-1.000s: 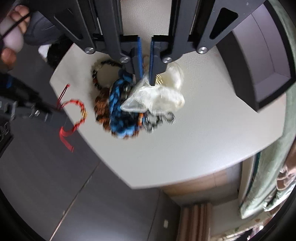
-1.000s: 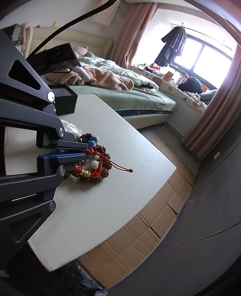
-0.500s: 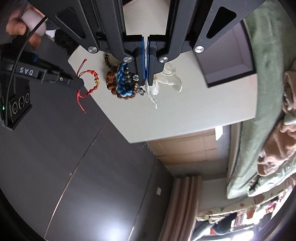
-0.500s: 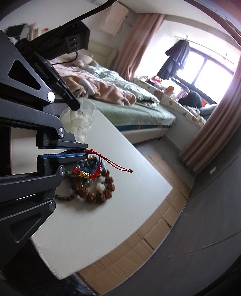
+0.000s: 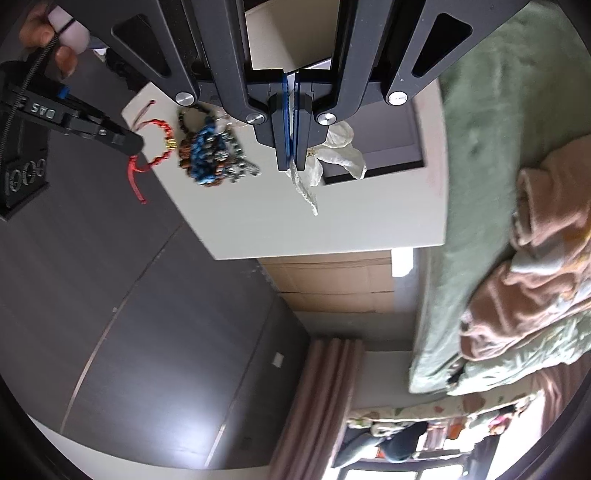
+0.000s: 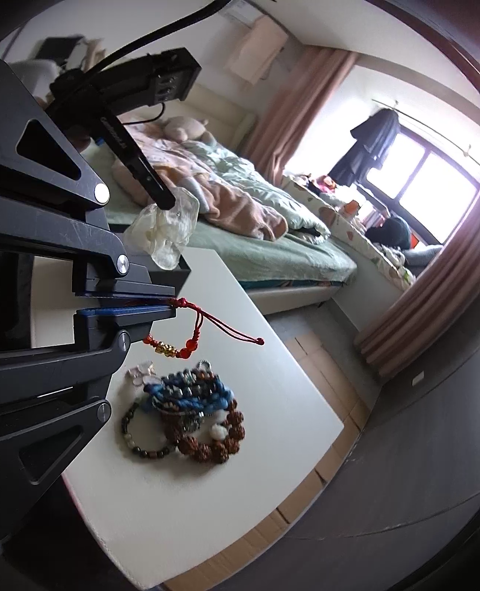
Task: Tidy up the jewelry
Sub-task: 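Carry the scrunchie into the black box with the left gripper while the right drops the red bracelet in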
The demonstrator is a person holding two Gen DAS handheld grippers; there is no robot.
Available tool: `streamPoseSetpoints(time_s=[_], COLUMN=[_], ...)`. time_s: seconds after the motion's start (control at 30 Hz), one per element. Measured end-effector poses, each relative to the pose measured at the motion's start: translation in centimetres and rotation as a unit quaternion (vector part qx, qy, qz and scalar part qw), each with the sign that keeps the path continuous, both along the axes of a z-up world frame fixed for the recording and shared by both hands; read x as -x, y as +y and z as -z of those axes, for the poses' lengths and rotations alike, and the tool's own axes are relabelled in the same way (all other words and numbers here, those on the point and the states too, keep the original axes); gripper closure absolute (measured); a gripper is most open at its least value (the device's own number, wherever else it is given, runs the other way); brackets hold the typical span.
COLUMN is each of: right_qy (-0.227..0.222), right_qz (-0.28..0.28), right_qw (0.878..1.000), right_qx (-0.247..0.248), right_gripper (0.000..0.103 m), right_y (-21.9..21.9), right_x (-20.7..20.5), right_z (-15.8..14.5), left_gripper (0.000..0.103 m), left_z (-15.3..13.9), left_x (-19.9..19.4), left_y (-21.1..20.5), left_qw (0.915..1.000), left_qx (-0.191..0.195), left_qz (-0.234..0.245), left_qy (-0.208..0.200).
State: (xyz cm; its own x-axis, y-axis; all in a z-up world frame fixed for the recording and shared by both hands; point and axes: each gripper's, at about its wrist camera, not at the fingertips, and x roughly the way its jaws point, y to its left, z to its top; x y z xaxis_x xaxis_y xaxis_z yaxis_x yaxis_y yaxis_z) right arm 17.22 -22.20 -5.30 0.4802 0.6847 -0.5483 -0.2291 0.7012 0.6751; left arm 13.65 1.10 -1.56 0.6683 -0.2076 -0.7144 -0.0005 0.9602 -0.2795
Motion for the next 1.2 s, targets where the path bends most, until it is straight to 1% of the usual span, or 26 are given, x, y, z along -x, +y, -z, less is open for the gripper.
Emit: streamPoseSetpoints(time_s=[0.13, 0.33, 0.4, 0.47, 0.5, 0.57, 0.6, 0.63, 0.67, 0.7, 0.73, 0.77, 0.83, 0.93, 1.03, 1.2], right_qy=[-0.005, -0.005, -0.005, -0.006, -0.005, -0.004, -0.003, -0.003, -0.002, -0.002, -0.002, -0.003, -0.003, -0.002, -0.006, -0.007], right_qz=[-0.005, -0.011, -0.011, -0.010, -0.010, -0.010, -0.011, -0.012, -0.015, -0.018, -0.020, -0.023, -0.027, -0.045, -0.072, -0.118], right_qw=[1.000, 1.000, 1.000, 1.000, 1.000, 1.000, 1.000, 1.000, 1.000, 1.000, 1.000, 0.999, 0.999, 0.999, 0.997, 0.991], right_qx=[0.005, 0.014, 0.017, 0.017, 0.017, 0.016, 0.016, 0.018, 0.018, 0.019, 0.020, 0.022, 0.023, 0.021, 0.032, 0.054], right_gripper=[0.098, 0.098, 0.098, 0.098, 0.098, 0.098, 0.098, 0.098, 0.098, 0.098, 0.098, 0.098, 0.098, 0.098, 0.098, 0.098], right_y=[0.9, 2.0, 2.4, 2.5, 2.5, 2.7, 2.8, 2.8, 3.1, 3.4, 3.6, 4.0, 4.4, 5.7, 7.6, 11.3], right_x=[0.6, 1.1, 1.0, 1.0, 1.0, 0.9, 0.9, 0.8, 0.8, 0.7, 0.6, 0.6, 0.4, -0.2, -0.6, -1.0], right_z=[-0.3, -0.2, -0.1, -0.2, -0.2, -0.2, -0.2, -0.2, -0.1, -0.1, -0.1, -0.1, -0.1, -0.2, -0.3, -0.3], left_gripper=[0.102, 0.102, 0.102, 0.102, 0.102, 0.100, 0.094, 0.081, 0.071, 0.048, 0.034, 0.032, 0.032, 0.032, 0.032, 0.032], left_z=[0.4, 1.3, 1.8, 2.4, 2.8, 3.4, 3.6, 3.7, 3.7, 3.5, 3.1, 2.6, 1.7, 1.2, 0.9, 0.1], left_x=[0.4, 0.5, 0.4, 0.0, -0.2, -0.8, -1.1, -1.1, -1.0, -0.8, -0.6, -0.3, 0.1, 0.5, 0.7, 1.6], left_y=[1.5, 2.9, 3.4, 4.1, 4.4, 4.8, 4.8, 4.9, 5.1, 5.2, 5.3, 5.4, 5.7, 6.5, 7.4, 9.1], left_qw=[0.9998, 0.9988, 0.9979, 0.9965, 0.9951, 0.9916, 0.9911, 0.9911, 0.9910, 0.9912, 0.9921, 0.9930, 0.9938, 0.9929, 0.9918, 0.9899], left_qx=[0.006, -0.004, -0.009, -0.003, 0.001, -0.003, 0.000, 0.008, 0.015, 0.020, 0.026, 0.029, 0.033, 0.040, 0.044, 0.049], left_qz=[-0.019, -0.043, -0.053, -0.066, -0.076, -0.088, -0.082, -0.079, -0.082, -0.084, -0.085, -0.085, -0.087, -0.096, -0.105, -0.126], left_qy=[0.007, 0.023, 0.036, 0.052, 0.064, 0.095, 0.104, 0.107, 0.105, 0.100, 0.088, 0.076, 0.060, 0.057, 0.057, 0.044])
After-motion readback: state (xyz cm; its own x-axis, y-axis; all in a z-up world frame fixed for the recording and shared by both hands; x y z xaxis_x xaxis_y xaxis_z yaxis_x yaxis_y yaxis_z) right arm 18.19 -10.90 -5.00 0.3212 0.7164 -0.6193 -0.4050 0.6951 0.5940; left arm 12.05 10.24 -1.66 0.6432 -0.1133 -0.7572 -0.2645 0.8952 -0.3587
